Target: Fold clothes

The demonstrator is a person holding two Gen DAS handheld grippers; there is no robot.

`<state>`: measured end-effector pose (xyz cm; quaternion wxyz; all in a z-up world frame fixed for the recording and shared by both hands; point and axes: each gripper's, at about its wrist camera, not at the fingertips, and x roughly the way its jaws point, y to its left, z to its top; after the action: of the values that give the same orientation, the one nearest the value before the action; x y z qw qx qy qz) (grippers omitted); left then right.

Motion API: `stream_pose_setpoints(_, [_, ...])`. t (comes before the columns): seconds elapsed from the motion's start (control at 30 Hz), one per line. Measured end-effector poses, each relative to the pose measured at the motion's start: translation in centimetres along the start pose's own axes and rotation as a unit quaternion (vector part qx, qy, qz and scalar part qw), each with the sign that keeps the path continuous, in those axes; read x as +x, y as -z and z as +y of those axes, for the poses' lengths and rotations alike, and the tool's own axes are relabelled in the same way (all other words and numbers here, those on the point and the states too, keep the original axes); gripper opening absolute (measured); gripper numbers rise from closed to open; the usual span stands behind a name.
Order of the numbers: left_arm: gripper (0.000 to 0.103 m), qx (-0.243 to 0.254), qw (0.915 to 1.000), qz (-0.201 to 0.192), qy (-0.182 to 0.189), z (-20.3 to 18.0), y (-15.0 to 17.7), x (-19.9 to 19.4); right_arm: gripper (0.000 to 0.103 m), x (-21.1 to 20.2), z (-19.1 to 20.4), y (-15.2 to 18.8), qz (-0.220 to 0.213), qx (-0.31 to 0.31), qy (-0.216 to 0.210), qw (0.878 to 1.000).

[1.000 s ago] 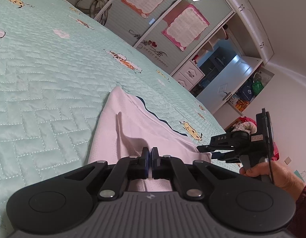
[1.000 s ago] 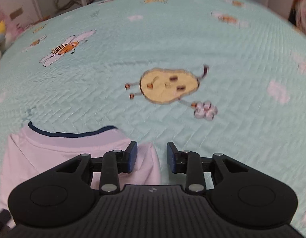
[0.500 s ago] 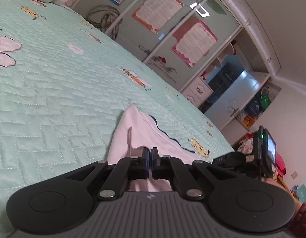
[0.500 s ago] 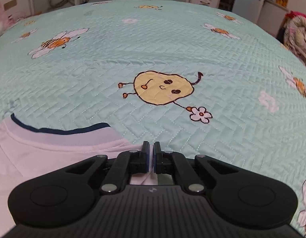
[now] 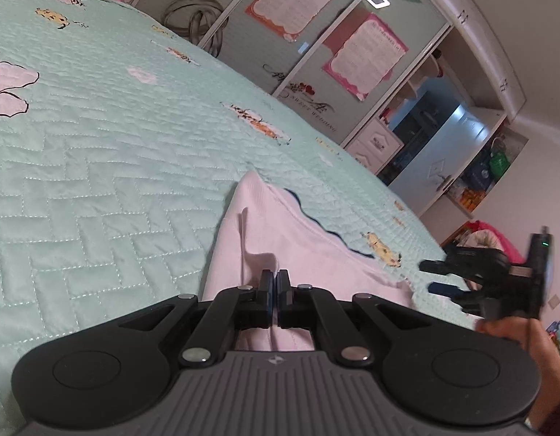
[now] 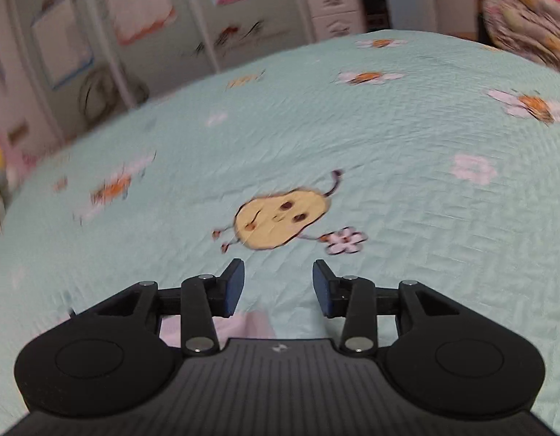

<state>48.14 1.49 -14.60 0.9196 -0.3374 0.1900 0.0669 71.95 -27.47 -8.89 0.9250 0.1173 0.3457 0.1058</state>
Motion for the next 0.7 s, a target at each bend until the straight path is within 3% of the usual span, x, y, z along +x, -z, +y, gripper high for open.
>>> stream_pose_setpoints(0.33, [0.0,-0.001,0.9999,0.001,-0.012,0.1,0.2,0.1,0.042,-1.0,-2.7,3.3,0.052,0.024,-0.069,0.996])
stream_pose_setpoints(0.5, [0.0,0.001,0.9999,0.0,-0.015,0.0,0.2,0.0,0.042,-0.1,-0.7,3.5,0.042,-0.041,-0.036,0.998])
stream_pose_setpoints(0.7, [0.0,0.007,0.9998,-0.001,-0.018,0.0,0.2,0.0,0.049,1.5,1.0,2.1,0.011,-0.056,-0.049,0.997])
